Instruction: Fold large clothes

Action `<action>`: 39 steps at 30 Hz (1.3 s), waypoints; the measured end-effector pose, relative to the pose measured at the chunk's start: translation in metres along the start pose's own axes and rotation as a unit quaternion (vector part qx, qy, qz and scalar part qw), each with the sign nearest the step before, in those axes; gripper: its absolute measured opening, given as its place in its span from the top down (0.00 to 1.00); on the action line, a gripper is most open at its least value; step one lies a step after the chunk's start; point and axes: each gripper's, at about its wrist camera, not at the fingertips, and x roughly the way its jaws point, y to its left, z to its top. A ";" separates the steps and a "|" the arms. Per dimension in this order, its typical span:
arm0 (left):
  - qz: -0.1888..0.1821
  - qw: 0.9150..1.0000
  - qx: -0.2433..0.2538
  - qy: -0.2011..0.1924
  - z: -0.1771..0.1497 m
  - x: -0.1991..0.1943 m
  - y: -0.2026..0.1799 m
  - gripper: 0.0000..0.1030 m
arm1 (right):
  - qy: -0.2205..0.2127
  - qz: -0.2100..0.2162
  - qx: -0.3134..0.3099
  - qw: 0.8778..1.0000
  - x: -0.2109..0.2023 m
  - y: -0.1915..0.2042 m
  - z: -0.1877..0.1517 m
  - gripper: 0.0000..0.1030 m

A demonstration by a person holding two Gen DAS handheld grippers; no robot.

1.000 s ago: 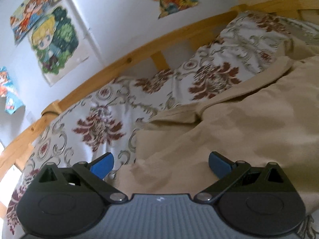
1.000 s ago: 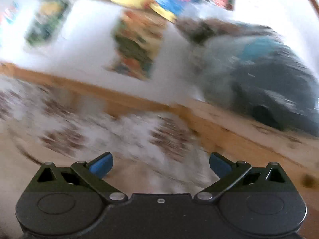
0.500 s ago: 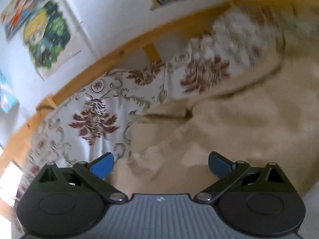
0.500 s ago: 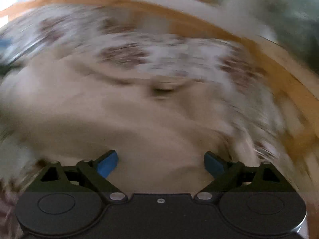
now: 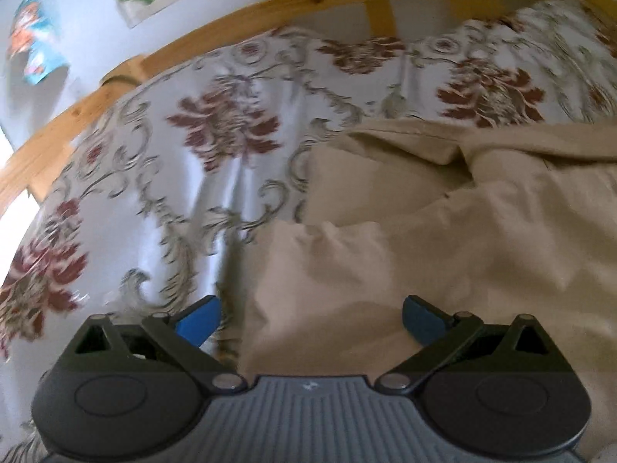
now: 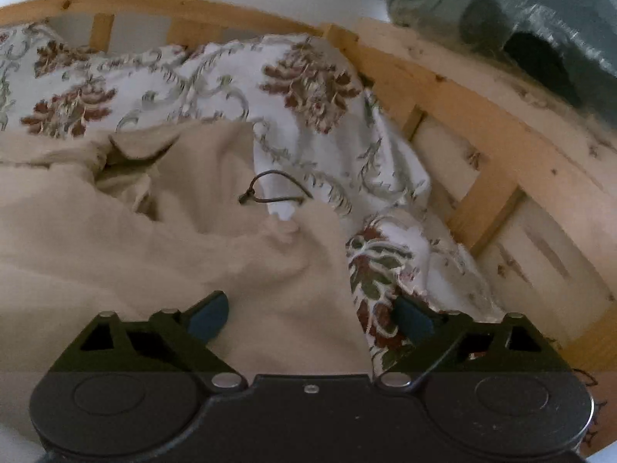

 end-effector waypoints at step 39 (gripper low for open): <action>-0.127 0.977 -0.163 -0.051 -0.007 -0.059 0.005 0.00 | -0.116 0.109 0.034 0.987 -0.056 0.097 0.023 0.01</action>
